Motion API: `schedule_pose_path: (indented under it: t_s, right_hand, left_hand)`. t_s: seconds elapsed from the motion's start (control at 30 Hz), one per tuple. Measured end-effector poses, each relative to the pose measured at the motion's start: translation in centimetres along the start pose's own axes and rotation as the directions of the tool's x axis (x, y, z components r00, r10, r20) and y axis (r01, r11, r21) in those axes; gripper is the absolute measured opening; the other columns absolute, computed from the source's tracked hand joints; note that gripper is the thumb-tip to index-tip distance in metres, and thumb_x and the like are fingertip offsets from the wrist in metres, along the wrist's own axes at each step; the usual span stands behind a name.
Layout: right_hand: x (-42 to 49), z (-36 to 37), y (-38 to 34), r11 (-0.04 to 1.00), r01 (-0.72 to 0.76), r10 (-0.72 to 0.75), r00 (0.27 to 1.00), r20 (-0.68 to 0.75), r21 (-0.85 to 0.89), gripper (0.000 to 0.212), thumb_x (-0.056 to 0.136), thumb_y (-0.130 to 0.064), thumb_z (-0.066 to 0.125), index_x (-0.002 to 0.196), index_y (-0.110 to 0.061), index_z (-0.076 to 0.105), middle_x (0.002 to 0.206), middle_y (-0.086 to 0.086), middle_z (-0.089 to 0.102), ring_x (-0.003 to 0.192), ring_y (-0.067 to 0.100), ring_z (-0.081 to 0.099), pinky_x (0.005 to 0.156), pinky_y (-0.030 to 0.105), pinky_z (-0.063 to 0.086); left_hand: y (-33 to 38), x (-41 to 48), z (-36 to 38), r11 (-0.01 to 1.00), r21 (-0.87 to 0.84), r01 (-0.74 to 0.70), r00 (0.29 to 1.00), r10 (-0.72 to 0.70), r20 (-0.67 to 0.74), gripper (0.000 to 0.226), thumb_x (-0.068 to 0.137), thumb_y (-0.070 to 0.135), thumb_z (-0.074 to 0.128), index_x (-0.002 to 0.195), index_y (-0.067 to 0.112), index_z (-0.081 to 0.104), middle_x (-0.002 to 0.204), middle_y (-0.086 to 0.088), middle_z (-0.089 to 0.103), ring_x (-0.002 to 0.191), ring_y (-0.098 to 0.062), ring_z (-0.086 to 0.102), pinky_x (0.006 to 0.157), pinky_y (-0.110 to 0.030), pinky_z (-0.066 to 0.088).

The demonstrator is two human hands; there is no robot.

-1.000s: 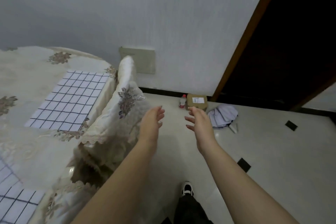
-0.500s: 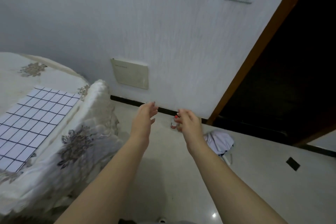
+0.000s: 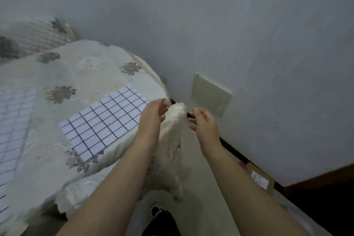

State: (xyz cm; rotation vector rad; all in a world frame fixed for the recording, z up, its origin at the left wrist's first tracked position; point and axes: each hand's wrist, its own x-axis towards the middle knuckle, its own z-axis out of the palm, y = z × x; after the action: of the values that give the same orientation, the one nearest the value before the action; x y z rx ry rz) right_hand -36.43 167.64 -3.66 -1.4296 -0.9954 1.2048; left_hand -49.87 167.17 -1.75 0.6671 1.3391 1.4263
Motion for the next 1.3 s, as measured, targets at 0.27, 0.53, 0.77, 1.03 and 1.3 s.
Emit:
schedule_pose_path:
  t_s: [0.27,0.53,0.77,1.03,1.3]
  right_hand:
    - [8.4,14.1,-3.7,0.994,0.107,-0.098,0.944,0.316,-0.012,0.015,0.097,-0.024,0.049,0.098,-0.019,0.064,0.101,-0.004,0.065,0.086,0.012,0.065,0.074,0.032,0.053]
    - [11.0,23.8,-2.8,0.996,0.050,0.001,0.843,0.538,-0.080,0.020,0.098,-0.023,0.048,0.105,-0.012,0.064,0.100,0.001,0.065,0.086,0.013,0.064,0.075,0.032,0.054]
    - [13.6,27.1,1.7,0.915,0.297,-0.025,0.715,0.699,-0.271,0.016,0.096,-0.027,0.050,0.106,-0.022,0.061,0.110,-0.004,0.059,0.102,0.010,0.056,0.086,0.024,0.045]
    - [17.2,29.6,7.8,0.459,0.823,-0.133,0.435,0.890,-0.334,0.032,0.096,-0.015,0.042,0.123,-0.004,0.056,0.133,0.011,0.050,0.131,0.027,0.038,0.110,0.039,0.033]
    - [17.7,33.2,11.5,0.133,0.954,0.070,0.261,0.963,-0.269,0.061,0.096,-0.024,0.040,0.151,-0.012,0.017,0.162,0.004,0.006,0.149,0.021,-0.004,0.120,0.039,-0.002]
  left_hand:
    - [4.7,9.0,-8.5,0.993,-0.073,-0.092,0.942,0.063,-0.329,0.023,0.092,0.028,0.051,0.104,0.014,0.065,0.104,-0.004,0.072,0.104,-0.017,0.065,0.094,-0.037,0.049]
    - [6.1,12.6,-15.1,0.990,-0.096,-0.104,0.816,0.030,-0.577,0.019,0.092,0.027,0.050,0.099,0.017,0.065,0.104,-0.003,0.071,0.103,-0.016,0.065,0.097,-0.040,0.048]
    - [2.8,14.3,-17.1,0.972,0.234,0.010,0.681,0.165,-0.713,0.021,0.097,0.026,0.046,0.107,0.018,0.063,0.106,0.005,0.066,0.104,-0.014,0.059,0.086,-0.028,0.042]
    - [-4.6,18.5,-18.8,0.388,0.893,0.227,0.849,0.371,-0.377,0.041,0.095,0.025,0.032,0.110,0.005,0.065,0.110,-0.010,0.065,0.105,-0.027,0.059,0.090,-0.038,0.045]
    - [-6.6,22.6,-19.7,0.087,0.938,0.335,0.927,0.146,-0.345,0.053,0.102,0.027,0.023,0.152,0.011,0.014,0.162,-0.007,0.007,0.149,-0.021,-0.002,0.121,-0.039,0.000]
